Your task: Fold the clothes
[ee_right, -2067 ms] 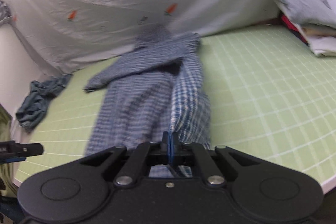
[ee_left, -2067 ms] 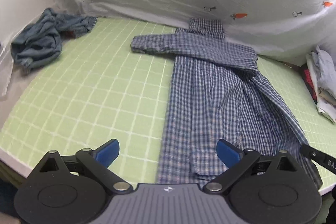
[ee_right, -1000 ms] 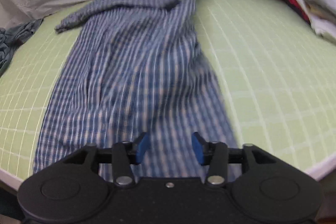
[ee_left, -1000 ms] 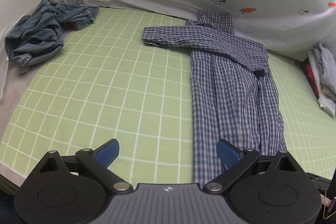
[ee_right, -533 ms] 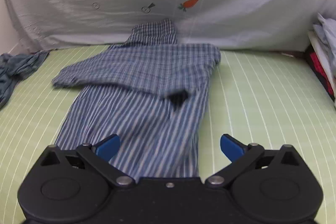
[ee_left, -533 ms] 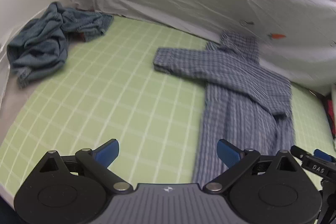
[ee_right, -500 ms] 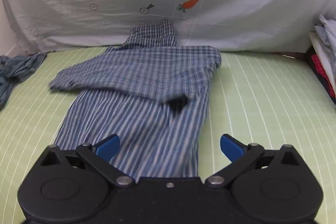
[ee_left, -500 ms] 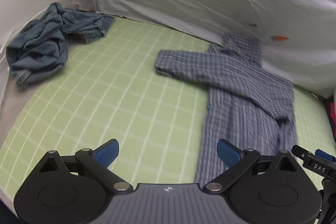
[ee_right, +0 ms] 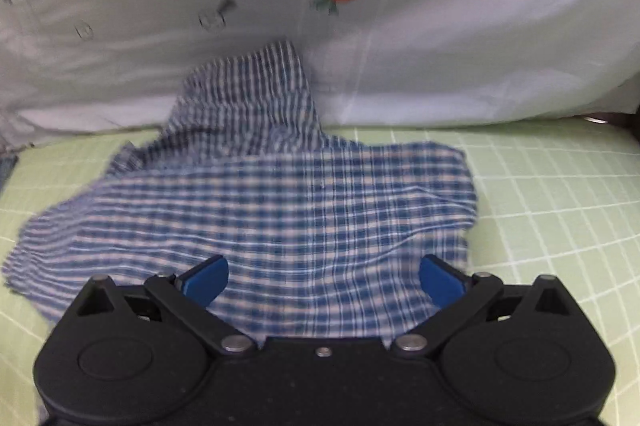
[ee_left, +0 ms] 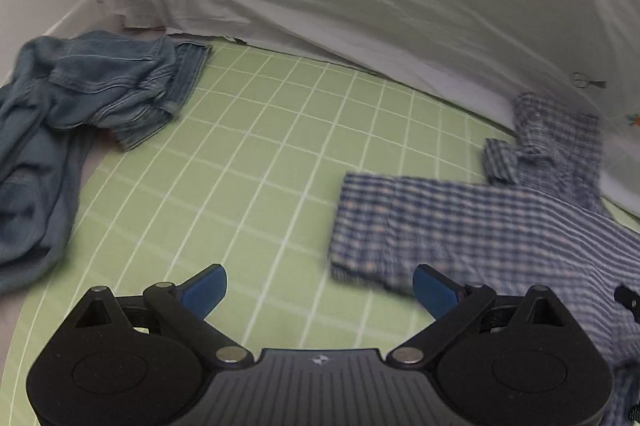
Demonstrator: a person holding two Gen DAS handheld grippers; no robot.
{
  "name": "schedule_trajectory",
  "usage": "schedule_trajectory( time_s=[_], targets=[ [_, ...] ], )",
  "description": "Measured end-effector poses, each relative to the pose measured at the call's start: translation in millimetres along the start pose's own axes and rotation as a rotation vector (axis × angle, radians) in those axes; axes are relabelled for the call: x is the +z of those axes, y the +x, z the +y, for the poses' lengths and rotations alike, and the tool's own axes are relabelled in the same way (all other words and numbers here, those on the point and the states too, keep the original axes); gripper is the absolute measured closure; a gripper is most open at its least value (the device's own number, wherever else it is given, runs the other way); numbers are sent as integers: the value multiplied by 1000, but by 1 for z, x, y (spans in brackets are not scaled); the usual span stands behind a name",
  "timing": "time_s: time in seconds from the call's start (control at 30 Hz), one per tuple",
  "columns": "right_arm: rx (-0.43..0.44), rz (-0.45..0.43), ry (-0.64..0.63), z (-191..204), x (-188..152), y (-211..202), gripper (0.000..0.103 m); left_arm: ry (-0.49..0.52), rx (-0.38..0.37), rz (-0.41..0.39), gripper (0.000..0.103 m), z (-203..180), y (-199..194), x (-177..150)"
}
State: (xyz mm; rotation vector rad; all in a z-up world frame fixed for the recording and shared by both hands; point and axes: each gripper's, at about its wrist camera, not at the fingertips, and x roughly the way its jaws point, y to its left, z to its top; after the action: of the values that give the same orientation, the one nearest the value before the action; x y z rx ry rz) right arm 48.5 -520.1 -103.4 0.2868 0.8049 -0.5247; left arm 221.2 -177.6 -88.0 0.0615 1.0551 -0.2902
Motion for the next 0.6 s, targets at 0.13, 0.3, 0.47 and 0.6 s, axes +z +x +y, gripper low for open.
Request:
schedule_trajectory(
  time_s=[0.13,0.3,0.47,0.6],
  targets=[
    [6,35,17,-1,-1,22,7,-4,-7,14,4,-2,29,8],
    [11,47,44,-4,0,30,23,48,-6,33,10,-12,50,13],
    [39,47,49,-4,4,25,68,83,-32,61,36,-20,58,11],
    [56,41,19,-1,5,21,100,84,-47,42,69,-26,55,8]
  ],
)
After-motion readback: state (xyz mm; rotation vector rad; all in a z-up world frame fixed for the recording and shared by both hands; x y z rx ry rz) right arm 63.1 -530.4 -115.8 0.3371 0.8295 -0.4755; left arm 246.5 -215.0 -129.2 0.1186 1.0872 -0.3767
